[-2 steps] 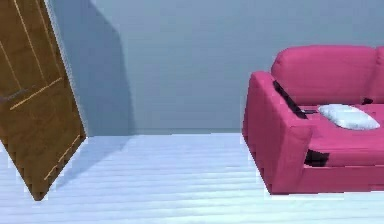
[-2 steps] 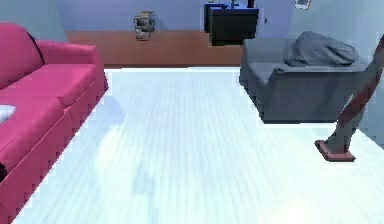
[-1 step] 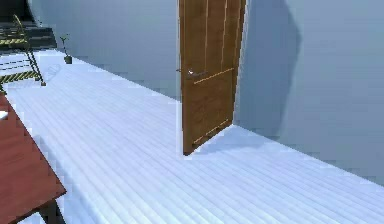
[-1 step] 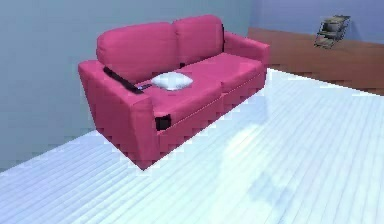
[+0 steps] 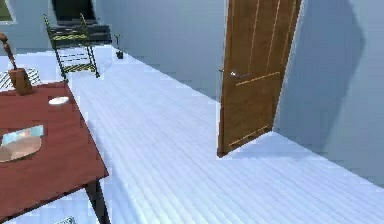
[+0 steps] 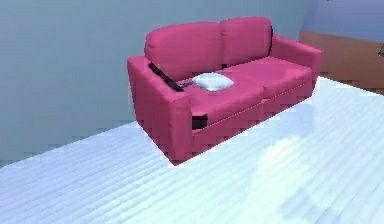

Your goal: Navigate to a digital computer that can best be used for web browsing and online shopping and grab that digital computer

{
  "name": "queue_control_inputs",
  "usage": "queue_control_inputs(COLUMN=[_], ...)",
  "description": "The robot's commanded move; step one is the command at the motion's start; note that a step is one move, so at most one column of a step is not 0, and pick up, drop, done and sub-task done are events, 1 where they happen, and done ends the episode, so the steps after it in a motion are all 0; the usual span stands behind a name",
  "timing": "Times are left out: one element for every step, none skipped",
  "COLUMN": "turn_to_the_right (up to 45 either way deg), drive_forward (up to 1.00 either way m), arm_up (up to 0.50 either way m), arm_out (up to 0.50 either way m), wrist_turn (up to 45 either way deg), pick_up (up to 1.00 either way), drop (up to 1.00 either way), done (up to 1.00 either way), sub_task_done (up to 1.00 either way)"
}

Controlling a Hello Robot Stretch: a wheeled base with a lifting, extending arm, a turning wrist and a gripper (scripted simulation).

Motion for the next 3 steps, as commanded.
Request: queue_control_inputs(turn_to_the_right=[0.0,-24.0,0.0], drive_forward=[0.95,0.00,0.95], arm_up=[0.00,0.00,0.00], arm_out=[0.00,0.00,0.00], wrist_turn=[0.0,0.0,0.0], pick_up=[0.00,0.00,0.00], drop=[0.00,0.00,0.00], done=[0.00,0.00,0.00], sub_task_done=[0.00,0.00,0.00])
